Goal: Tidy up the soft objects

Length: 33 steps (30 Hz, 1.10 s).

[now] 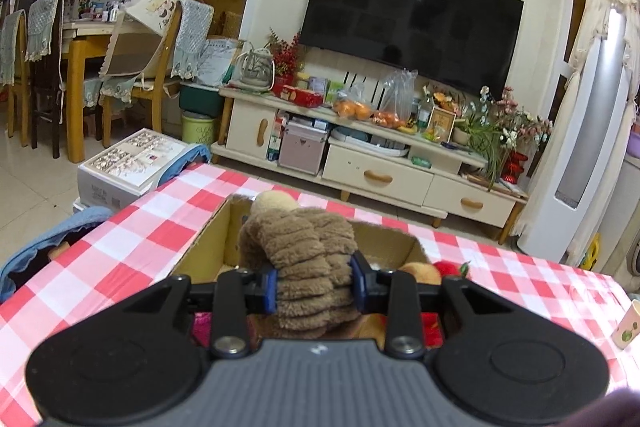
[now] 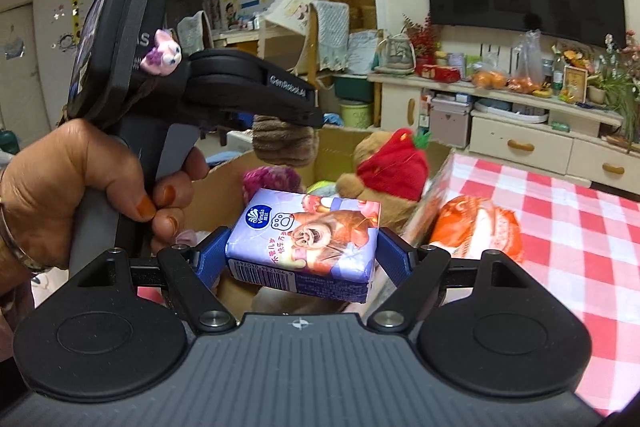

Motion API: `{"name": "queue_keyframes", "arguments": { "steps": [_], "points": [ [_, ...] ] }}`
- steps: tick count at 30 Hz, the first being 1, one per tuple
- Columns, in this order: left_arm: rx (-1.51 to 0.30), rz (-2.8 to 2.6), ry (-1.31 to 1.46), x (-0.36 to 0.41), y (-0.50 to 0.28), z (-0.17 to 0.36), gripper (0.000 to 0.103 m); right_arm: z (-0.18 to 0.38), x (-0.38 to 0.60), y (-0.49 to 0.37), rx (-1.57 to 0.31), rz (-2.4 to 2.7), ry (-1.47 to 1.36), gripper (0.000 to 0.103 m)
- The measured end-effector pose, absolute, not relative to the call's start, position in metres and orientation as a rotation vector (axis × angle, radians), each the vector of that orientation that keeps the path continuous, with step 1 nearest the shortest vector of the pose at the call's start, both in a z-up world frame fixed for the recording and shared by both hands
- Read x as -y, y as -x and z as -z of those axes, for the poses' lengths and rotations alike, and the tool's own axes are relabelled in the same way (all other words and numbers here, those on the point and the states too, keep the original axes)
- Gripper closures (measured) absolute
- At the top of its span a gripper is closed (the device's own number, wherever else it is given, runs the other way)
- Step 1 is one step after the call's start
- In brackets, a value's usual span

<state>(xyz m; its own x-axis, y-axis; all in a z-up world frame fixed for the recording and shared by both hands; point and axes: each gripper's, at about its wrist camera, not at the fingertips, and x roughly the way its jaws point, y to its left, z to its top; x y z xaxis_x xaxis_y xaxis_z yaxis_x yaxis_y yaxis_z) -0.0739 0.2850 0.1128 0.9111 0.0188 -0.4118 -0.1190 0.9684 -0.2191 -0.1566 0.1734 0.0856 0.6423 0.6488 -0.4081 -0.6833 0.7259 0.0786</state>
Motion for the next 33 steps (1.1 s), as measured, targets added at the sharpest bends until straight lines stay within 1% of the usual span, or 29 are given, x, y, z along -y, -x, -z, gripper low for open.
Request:
{"name": "queue_keyframes", "arguments": {
  "steps": [1,2,4,6,7,9,12,14,17,22,25,31,33],
  "points": [
    [-0.425,-0.074,0.239,-0.285,0.074,-0.112,0.069,-0.083,-0.175,0.155,-0.440,-0.766,0.086,0.005],
    [-0.431,-0.075,0.236,-0.285,0.074,-0.111,0.069,-0.081,-0.175,0.153,-0.447,-0.772,0.086,0.001],
    [-0.435,-0.079,0.235,-0.285,0.074,-0.111,0.069,-0.079,-0.177,0.154,-0.439,-0.775,0.089,0.001],
    [-0.435,-0.081,0.230,-0.284,0.075,-0.111,0.067,-0.079,-0.177,0.157,-0.428,-0.774,0.101,0.001],
    [-0.435,-0.084,0.230,-0.284,0.075,-0.111,0.064,-0.079,-0.176,0.157,-0.424,-0.773,0.102,0.001],
    [-0.440,-0.085,0.238,-0.282,0.078,-0.111,0.055,-0.081,-0.170,0.159,-0.414,-0.772,0.095,0.001],
    [-0.447,-0.082,0.223,-0.276,0.081,-0.107,0.051,-0.083,-0.162,0.158,-0.402,-0.754,0.082,0.001],
    [-0.468,-0.075,0.213,-0.271,0.081,-0.102,0.051,-0.083,-0.154,0.158,-0.402,-0.741,0.063,0.001],
    [-0.455,-0.084,0.193,-0.262,0.083,-0.093,0.045,-0.082,-0.140,0.154,-0.420,-0.715,0.026,0.001],
    [-0.357,-0.120,0.170,-0.253,0.086,-0.092,0.045,-0.076,-0.120,0.149,-0.432,-0.667,-0.016,0.001],
    [-0.345,-0.124,0.203,-0.249,0.079,-0.091,0.045,-0.075,-0.110,0.142,-0.430,-0.622,-0.037,0.001],
    [-0.335,-0.122,0.166,-0.223,0.056,-0.092,0.045,-0.073,-0.082,0.128,-0.417,-0.531,-0.089,0.001],
    [-0.338,-0.126,0.168,-0.217,0.050,-0.092,0.044,-0.071,-0.074,0.121,-0.422,-0.499,-0.100,0.001]
  ]
}}
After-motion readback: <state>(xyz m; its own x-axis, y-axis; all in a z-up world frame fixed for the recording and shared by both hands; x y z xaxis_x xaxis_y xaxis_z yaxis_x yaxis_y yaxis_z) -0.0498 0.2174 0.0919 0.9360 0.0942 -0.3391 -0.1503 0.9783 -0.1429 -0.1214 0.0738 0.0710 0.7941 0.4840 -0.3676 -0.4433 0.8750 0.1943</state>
